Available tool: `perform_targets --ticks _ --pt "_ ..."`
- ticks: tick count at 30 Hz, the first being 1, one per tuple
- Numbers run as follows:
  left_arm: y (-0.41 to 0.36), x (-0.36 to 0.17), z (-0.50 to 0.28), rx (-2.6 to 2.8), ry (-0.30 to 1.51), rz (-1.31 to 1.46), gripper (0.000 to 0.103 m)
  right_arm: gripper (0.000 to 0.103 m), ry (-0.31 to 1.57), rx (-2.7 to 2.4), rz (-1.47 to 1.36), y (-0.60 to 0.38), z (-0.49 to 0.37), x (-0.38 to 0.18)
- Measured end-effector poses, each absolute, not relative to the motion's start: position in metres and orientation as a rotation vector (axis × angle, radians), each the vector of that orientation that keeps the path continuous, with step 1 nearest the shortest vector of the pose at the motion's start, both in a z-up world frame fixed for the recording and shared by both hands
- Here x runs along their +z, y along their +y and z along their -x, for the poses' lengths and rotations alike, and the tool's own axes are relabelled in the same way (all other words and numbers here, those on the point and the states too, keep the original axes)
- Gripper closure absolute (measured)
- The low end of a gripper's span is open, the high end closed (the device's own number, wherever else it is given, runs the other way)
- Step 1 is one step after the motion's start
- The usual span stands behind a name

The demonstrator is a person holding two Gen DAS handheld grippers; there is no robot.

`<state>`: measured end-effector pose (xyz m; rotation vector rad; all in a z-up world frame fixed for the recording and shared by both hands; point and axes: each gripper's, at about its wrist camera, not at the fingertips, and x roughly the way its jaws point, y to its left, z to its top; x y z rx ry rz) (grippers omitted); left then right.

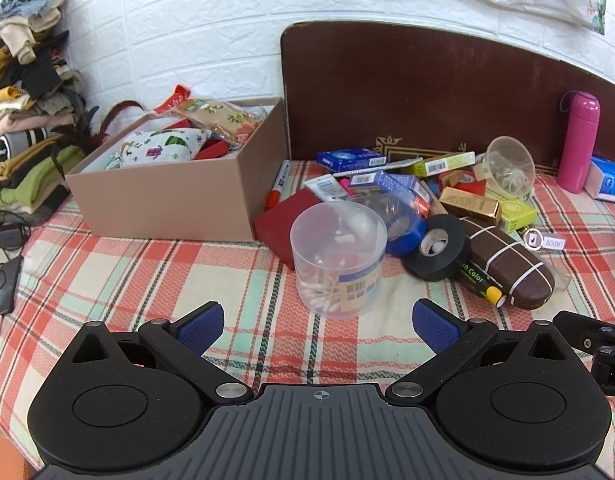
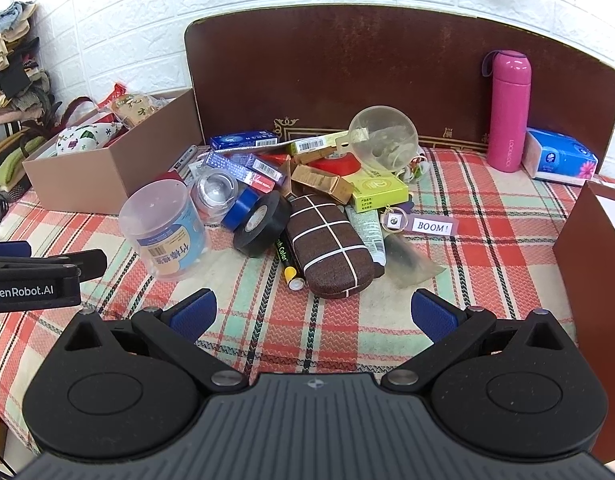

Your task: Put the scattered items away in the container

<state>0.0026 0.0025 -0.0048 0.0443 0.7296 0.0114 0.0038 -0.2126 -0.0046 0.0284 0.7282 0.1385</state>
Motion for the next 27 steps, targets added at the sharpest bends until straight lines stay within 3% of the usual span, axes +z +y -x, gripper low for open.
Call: perform_targets --ticks 27 --pt "0.003 -0.014 -0.012 0.013 0.758 -0.033 0.0 0.0 0.76 0.148 -0.03 -0.211 -0.017 -0.013"
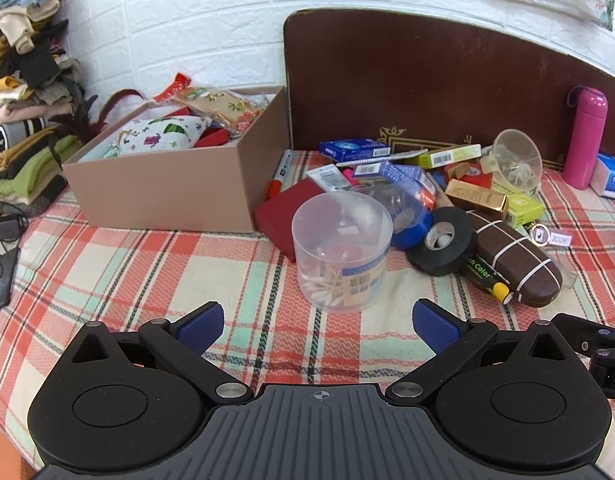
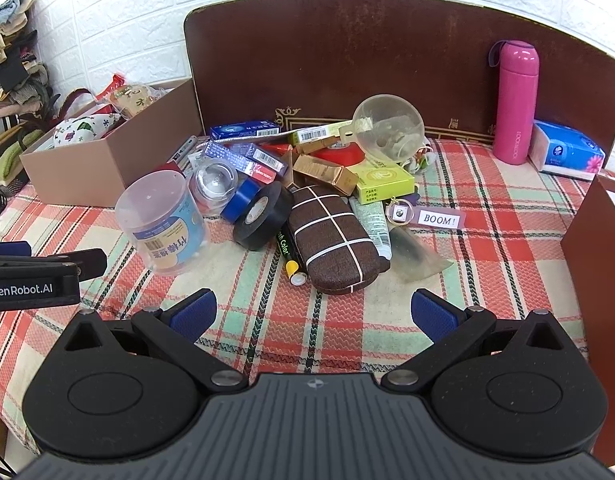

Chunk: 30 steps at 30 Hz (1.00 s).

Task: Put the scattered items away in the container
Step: 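Reach the left tool to the clear cotton-swab tub and grasp it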

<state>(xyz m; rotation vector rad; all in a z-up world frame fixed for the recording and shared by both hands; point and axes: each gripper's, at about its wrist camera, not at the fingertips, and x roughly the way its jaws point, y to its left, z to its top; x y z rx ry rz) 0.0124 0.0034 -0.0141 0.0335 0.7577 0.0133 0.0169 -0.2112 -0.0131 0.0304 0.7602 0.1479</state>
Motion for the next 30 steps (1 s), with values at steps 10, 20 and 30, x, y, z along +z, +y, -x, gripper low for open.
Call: perform_targets --ticks 10,20,30 --pt "0.004 -0.042 -0.039 -0.004 0.823 -0.05 0.0 0.0 0.772 0.163 -0.065 -0.222 -0.04 -0.037" --pt "0.02 -0.04 -0.074 -0.043 0.79 -0.063 0.003 0.003 0.726 0.378 -0.06 -0.196 -0.068 -0.04" --pt "0.038 -0.051 -0.104 -0.191 0.826 0.012 0.006 0.013 0.723 0.611 0.072 -0.15 -0.098 -0.055"
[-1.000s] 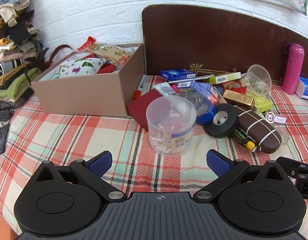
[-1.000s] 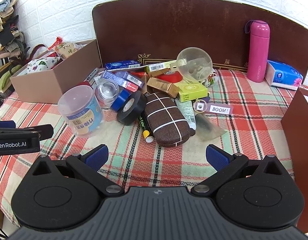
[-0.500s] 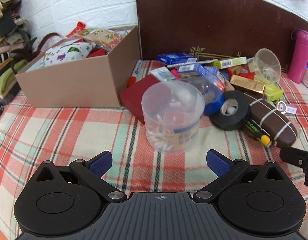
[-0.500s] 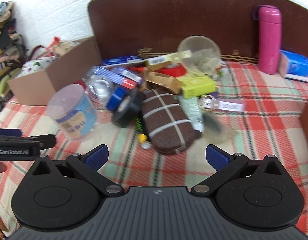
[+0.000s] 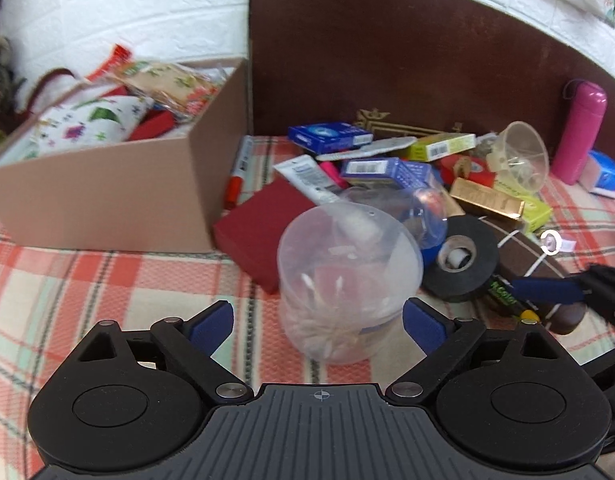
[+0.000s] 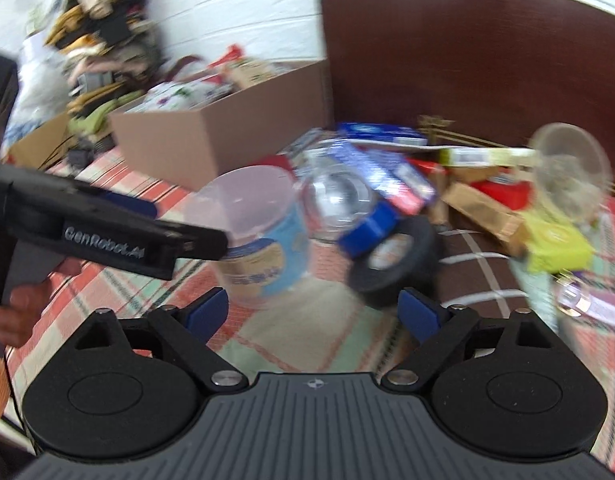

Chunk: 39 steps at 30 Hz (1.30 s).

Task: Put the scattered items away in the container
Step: 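Reach the left tool to the clear cotton-swab tub and grasp it, then lift the tub with the left tool and lower it into the cardboard box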

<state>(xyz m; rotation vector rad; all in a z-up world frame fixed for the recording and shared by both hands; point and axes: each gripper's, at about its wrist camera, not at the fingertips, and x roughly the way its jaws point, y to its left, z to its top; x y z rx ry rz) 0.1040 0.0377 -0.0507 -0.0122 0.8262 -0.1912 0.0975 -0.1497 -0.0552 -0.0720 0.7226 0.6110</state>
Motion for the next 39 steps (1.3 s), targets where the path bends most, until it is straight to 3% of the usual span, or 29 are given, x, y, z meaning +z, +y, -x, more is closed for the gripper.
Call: perform_targets --ticks 4,16,23,39 --pt "0.038 -0.056 -0.115 -0.231 0.831 0.016 0.003 0.018 0.707 0.685 0.142 -0.132 -0.107 -0.063" --pt "0.032 -0.074 -0.145 -0.303 0.865 0.031 0.0 0.02 0.662 0.793 0.275 -0.098 -0.129 -0.083" --pt "0.035 -0.081 -0.153 -0.325 0.872 0.033 0.011 0.019 0.639 0.819 0.279 -0.096 -0.135 -0.087" --pt "0.054 -0.031 -0.104 -0.265 0.743 0.023 0.013 0.019 0.513 0.845 0.333 -0.085 -0.095 -0.033"
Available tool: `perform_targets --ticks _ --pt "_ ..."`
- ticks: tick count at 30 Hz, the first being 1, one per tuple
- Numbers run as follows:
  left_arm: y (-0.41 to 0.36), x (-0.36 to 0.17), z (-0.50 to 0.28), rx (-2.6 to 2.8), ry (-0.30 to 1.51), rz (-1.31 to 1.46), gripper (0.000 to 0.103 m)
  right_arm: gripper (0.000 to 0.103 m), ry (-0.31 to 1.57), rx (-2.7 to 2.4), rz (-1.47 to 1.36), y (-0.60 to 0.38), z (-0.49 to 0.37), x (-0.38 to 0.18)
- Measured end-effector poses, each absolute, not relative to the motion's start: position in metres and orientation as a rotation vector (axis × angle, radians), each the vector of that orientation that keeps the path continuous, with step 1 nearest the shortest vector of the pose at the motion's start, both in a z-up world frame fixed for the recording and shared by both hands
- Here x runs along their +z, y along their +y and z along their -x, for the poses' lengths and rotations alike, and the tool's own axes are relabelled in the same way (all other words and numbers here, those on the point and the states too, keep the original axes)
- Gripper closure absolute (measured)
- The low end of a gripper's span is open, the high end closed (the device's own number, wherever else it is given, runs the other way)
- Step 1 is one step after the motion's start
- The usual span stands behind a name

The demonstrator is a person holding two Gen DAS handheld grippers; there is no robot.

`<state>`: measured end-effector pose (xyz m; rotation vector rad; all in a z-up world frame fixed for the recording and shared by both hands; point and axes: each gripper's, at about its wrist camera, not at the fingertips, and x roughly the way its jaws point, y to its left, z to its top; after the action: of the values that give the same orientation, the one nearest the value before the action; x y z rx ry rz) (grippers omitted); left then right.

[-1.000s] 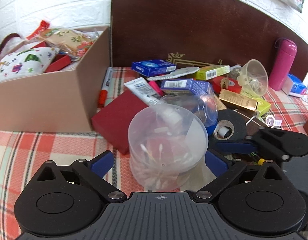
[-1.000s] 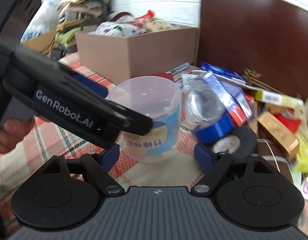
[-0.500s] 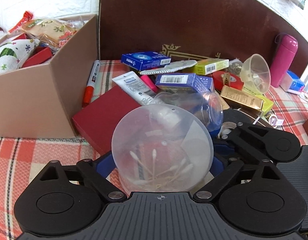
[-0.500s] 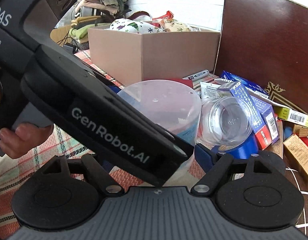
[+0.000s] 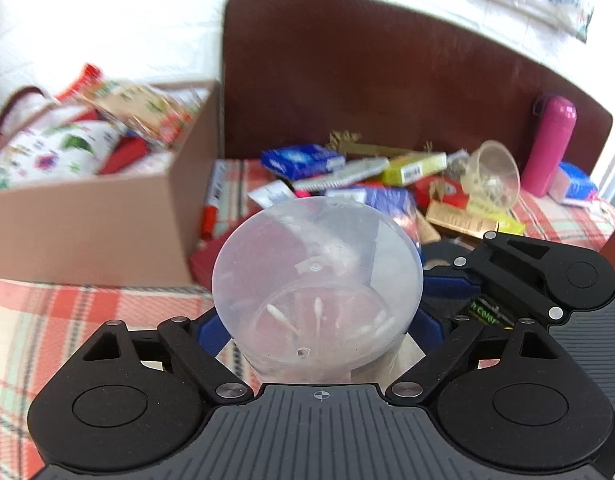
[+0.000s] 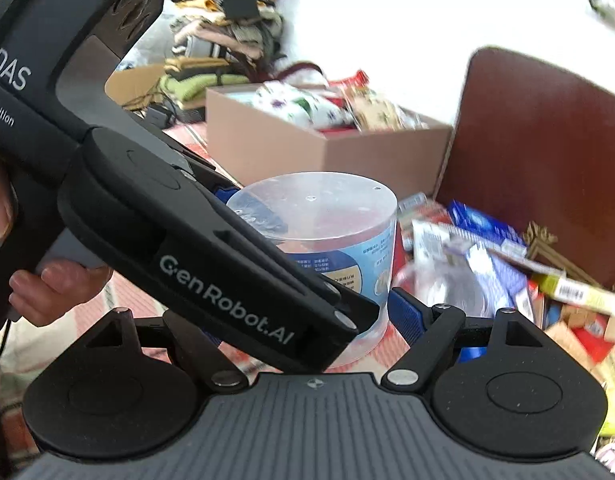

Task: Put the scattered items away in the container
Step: 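Lift the tub with the left tool and lower it into the cardboard box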

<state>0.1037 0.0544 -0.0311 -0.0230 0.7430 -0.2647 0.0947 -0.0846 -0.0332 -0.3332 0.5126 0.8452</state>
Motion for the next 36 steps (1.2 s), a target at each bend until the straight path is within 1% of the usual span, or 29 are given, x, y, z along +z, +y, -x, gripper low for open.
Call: perform_targets --ticks 4,8,15,19,24,31,34,36 --pt "0.069 -0.005 -0.091 -0.219 0.679 0.006 0.013 0.019 0.449 0.869 0.366 -0.071 -0.086 -0.011" --pt "0.091 0.027 -0.096 -0.173 0.627 0.001 0.013 0.019 0.375 0.909 0.405 -0.053 -0.093 0.017" --pt "0.142 0.085 -0.137 -0.089 0.56 -0.022 0.013 0.019 0.308 0.971 0.4 0.003 -0.141 0.067" --pt "0.178 0.103 -0.174 -0.074 0.556 -0.006 0.013 0.019 0.297 0.988 0.413 0.04 -0.176 0.089" --pt "0.218 0.098 -0.227 -0.053 0.574 0.023 0.013 0.019 0.335 0.996 0.396 0.084 -0.229 0.092" --pt "0.265 0.055 -0.3 -0.019 0.647 0.048 0.012 0.019 0.404 0.994 0.423 0.141 -0.294 0.05" --pt "0.284 0.038 -0.321 -0.004 0.664 0.08 0.008 0.019 0.399 0.995 0.464 0.16 -0.309 0.029" --pt "0.299 0.03 -0.325 0.028 0.679 0.116 0.008 0.015 0.382 0.993 0.516 0.171 -0.313 0.016"
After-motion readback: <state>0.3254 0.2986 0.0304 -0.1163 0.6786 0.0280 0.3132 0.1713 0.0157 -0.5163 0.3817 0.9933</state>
